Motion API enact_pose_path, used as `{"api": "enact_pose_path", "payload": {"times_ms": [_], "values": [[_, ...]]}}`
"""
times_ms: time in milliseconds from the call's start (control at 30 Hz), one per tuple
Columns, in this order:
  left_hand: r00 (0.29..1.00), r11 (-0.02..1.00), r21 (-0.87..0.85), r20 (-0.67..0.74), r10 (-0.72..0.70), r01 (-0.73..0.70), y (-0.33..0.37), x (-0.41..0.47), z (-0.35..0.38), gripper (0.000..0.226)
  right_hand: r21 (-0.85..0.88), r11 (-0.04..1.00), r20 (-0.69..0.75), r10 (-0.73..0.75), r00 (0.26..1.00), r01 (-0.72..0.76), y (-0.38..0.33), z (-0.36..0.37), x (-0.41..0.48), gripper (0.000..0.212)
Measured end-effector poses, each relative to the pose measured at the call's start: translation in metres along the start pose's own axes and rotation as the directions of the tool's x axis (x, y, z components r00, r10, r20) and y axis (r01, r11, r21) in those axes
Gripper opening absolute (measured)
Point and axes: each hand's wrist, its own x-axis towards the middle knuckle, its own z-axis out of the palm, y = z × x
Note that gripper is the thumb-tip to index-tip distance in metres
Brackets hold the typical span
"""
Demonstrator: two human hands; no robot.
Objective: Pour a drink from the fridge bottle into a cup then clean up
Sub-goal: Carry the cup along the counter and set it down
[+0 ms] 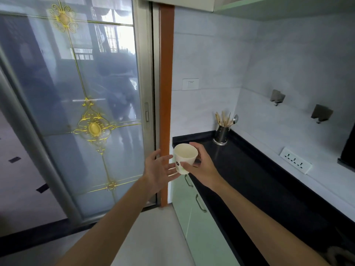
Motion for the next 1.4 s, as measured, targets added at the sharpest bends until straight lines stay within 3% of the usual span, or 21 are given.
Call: {"api": "enact_pose_path", "payload": {"times_ms": [533,700,1200,1400], "values": [[0.999,0.996,0.083,-0.011,-0.039,0.039,0.032,0.126,-0.005,0.058,-0.008,0.999,-0.007,0.042,0.999,-0.042,0.066,0.0,0.1,0.071],[0.995,0.993,0.071,-0.023,-0.096,0.097,0.03,0.179,0.006,0.068,-0.011,0.998,-0.037,0.061,0.997,-0.061,0.092,-0.018,0.128,0.071],[0.957,0.95,0.164,0.075,-0.28,0.265,-0.029,0.285,0.119,0.059,-0.059,0.978,-0.281,0.174,0.944,-0.198,0.149,-0.139,0.132,0.068],[0.898,0.9,0.228,0.155,-0.411,0.373,-0.071,0.302,0.157,0.061,-0.098,0.956,-0.422,0.213,0.881,-0.278,0.163,-0.181,0.094,0.069]]}}
